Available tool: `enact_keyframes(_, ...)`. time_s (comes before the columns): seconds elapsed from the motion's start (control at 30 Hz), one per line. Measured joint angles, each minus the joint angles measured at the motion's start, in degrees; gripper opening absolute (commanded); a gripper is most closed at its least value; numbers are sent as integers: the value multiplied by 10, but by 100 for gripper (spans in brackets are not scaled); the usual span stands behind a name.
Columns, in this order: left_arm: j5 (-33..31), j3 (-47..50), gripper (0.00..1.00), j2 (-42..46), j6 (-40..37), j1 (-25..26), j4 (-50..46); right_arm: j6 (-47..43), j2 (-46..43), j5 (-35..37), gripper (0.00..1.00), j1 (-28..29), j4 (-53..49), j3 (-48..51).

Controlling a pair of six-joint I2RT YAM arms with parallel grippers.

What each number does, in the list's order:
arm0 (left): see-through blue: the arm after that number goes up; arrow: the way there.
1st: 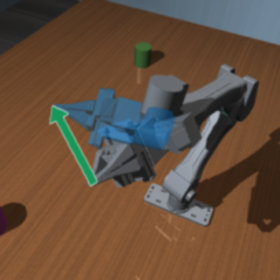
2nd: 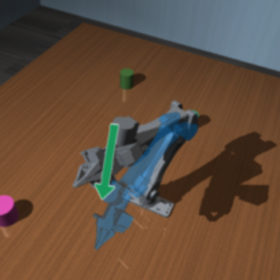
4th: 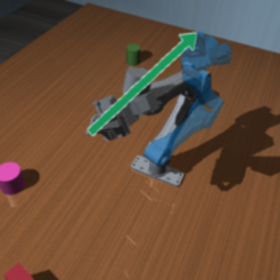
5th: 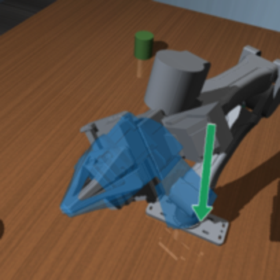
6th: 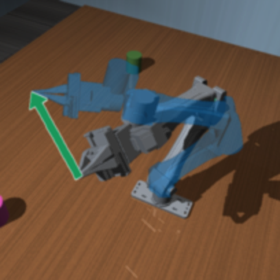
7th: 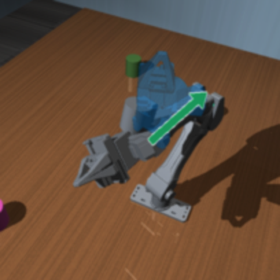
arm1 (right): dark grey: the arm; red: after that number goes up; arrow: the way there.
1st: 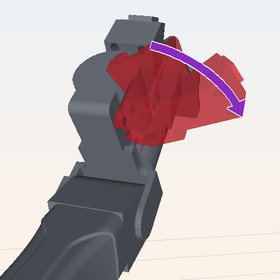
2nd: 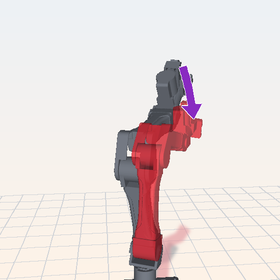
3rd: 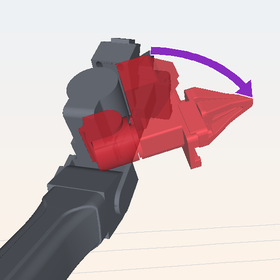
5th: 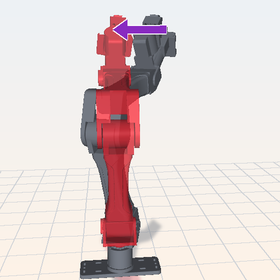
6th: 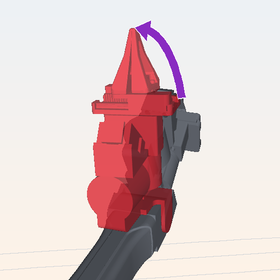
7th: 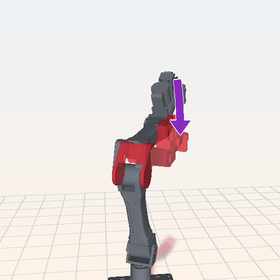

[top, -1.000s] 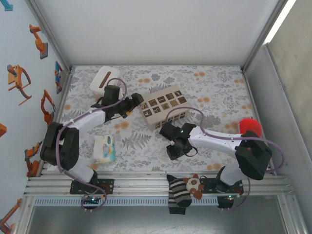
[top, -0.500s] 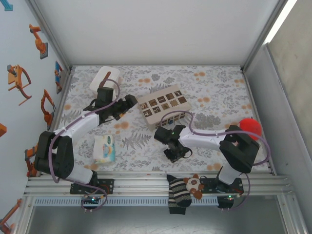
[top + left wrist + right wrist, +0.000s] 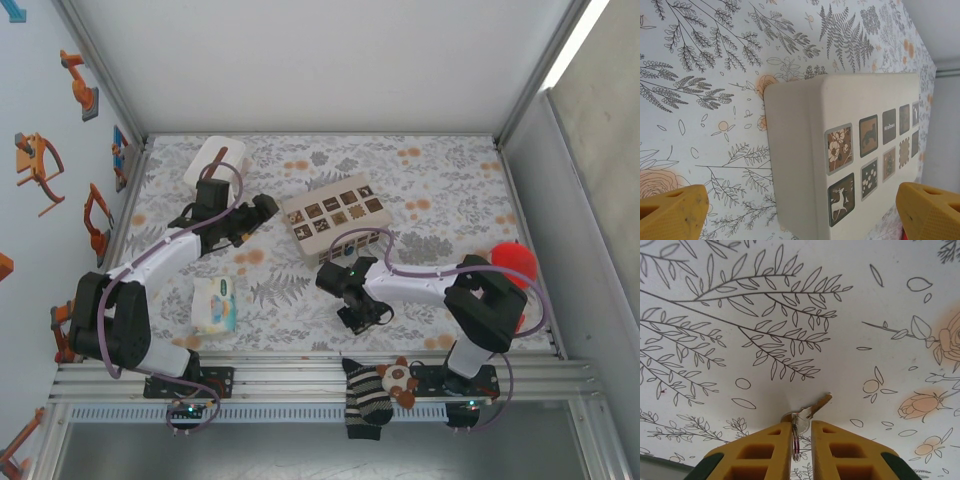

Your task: Unlock the padlock with the key

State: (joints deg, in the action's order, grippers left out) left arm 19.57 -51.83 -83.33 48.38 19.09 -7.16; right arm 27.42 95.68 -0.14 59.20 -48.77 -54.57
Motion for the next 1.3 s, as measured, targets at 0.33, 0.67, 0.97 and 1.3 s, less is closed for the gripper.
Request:
enact_keyframes(0.33, -12, 0, 96, 29, -15, -13, -25, 1, 6, -5, 9, 0, 7, 1)
enact_keyframes(0.67, -24, 0, 96, 95, -30, -46, -61, -5, -52, 26, 0, 2, 23, 23)
enact_keyframes(0.97, 25, 0, 96, 167, -30, -64, -82, -90, -227, 86, 0, -33, 111, 25)
enact_keyframes(1.3, 146, 46, 97, 222, 89, -63, 1, -163, -324, -14, 0, -154, 290, 32)
